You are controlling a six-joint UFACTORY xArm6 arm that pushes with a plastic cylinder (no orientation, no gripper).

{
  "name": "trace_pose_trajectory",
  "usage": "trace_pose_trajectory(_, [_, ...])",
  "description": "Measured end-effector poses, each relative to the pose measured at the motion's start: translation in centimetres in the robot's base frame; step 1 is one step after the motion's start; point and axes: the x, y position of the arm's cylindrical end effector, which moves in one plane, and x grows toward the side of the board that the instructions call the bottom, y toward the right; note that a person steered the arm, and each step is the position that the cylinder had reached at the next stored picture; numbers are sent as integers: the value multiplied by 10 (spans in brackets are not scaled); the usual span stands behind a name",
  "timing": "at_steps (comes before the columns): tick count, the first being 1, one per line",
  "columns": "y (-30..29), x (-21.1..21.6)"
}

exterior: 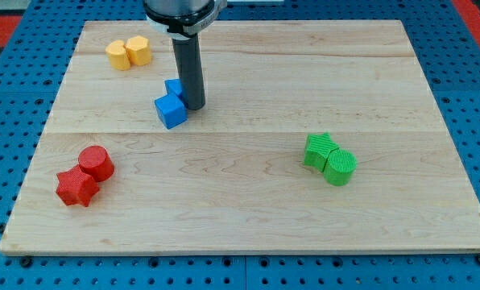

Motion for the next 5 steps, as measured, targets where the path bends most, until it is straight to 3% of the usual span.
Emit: trace_pose_trajectory(5, [25, -13])
